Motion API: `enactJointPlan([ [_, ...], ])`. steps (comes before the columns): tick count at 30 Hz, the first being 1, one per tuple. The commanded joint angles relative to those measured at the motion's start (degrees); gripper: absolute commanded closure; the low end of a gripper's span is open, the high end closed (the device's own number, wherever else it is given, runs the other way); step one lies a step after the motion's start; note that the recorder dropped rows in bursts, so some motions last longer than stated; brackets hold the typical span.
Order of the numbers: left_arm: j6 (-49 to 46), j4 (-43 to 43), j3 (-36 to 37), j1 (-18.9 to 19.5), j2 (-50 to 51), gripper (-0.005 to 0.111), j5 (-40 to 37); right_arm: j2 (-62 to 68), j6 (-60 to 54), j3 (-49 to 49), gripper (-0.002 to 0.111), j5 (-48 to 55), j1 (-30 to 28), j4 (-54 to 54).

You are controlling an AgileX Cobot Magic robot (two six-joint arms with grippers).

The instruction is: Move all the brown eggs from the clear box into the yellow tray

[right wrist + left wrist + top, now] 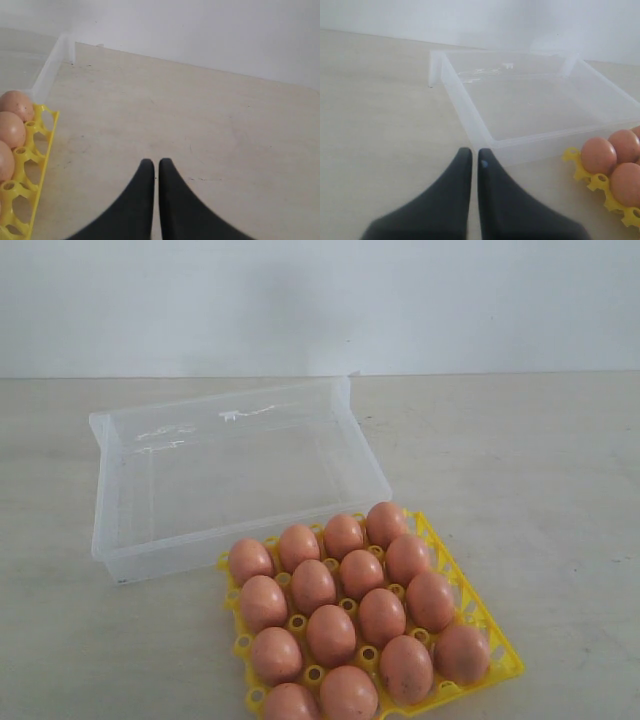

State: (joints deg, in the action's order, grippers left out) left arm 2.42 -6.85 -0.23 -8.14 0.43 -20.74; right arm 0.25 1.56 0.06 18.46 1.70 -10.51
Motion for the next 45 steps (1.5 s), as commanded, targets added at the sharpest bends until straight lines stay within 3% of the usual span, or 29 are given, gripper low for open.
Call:
enactJointPlan([
  [1,-0.2,0.2,0.2,-0.1,0.3,0.103,0.4,-0.3,-0.2,-0.1,0.108,-0.1,0.0,-0.3],
  [12,-0.2,0.2,0.2,-0.1,0.3,0.103,0.4,-0.3,4.1,-0.1,0.108,8.2,0.0,-7.7],
  [32,-0.2,0.2,0.2,-0.1,-0.4,0.103,0.4,-0.3,4.3,-0.1,0.108,7.9,0.0,-7.7],
  [40,-6.3,-0.7,0.2,6.3,-0.4,0.103,0.0,-0.3,4.3,-0.1,0.108,7.9,0.0,-7.7],
  [45,-6.3,-0.7,0.2,6.6,-0.4,0.103,0.0,-0.3,4.3,-0.1,0.108,7.9,0.0,-7.7],
])
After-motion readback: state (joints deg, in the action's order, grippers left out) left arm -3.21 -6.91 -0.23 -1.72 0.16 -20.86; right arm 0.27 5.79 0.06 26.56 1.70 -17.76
